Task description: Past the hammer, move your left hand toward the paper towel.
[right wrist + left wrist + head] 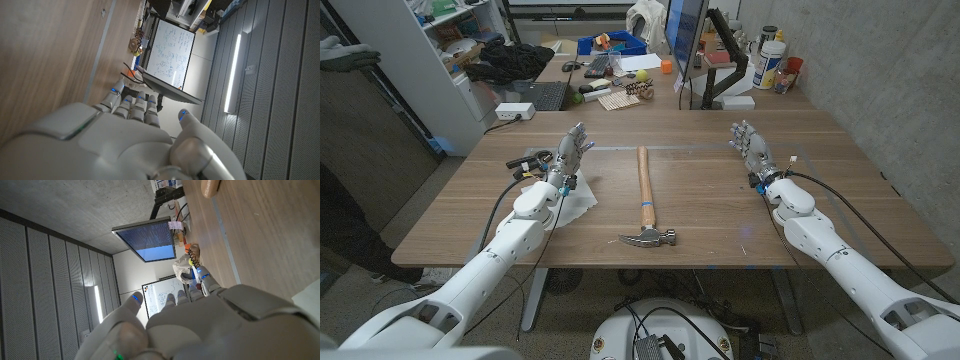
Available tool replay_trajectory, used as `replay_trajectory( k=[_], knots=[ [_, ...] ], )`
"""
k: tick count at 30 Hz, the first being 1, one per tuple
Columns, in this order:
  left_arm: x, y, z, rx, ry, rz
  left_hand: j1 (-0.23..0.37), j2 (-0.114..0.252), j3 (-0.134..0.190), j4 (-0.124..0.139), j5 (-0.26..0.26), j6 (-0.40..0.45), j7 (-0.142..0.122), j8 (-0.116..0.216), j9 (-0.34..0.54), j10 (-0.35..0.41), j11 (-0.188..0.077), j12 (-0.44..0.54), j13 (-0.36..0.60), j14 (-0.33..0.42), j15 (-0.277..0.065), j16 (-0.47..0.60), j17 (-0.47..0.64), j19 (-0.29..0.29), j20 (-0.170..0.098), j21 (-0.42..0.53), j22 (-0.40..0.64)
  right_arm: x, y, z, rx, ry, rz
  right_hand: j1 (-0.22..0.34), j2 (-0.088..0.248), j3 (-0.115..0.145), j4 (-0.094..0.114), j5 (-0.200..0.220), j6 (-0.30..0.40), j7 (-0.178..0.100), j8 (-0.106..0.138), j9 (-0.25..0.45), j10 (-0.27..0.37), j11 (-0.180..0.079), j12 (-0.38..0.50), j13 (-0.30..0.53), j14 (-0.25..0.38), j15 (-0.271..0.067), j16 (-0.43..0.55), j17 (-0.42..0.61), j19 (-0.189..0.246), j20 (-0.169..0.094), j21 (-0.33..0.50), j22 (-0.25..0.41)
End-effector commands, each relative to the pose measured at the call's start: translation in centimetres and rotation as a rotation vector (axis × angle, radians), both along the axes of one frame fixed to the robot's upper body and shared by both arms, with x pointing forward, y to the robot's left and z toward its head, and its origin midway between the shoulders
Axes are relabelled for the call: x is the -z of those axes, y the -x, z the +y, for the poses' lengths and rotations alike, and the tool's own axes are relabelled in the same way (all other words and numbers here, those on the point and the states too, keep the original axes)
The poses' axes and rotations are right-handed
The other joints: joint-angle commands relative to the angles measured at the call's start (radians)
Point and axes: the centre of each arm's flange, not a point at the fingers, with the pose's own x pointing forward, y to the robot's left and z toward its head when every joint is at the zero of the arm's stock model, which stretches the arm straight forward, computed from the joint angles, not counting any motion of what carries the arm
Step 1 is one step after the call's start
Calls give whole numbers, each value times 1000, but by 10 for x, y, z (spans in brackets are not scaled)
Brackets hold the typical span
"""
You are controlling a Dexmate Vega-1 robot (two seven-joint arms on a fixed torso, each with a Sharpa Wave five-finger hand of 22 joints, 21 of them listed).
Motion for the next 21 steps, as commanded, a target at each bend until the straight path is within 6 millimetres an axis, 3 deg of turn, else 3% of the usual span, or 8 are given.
replay_trajectory(
  k=[1,21],
  knots=[
    [-2,2,2,0,-15,-12,1,44,5,0,4,-12,-1,5,2,-16,2,4,2,-69,-2,6,5,-160,0,7,3,-1,0,2,-1,5,0,4,48,8,0,6,8,0,6,3,10,0,5,2,0,-25,5,2,-9,-37,8,1],
    [-35,25,17,-86,-172,-157,19,41,12,-13,9,29,-3,19,2,4,-1,10,2,-57,2,9,2,-151,17,3,2,-2,-4,6,-6,11,4,4,47,7,-1,6,8,0,6,3,11,1,5,2,1,-23,5,2,-7,-36,2,2]
  ],
)
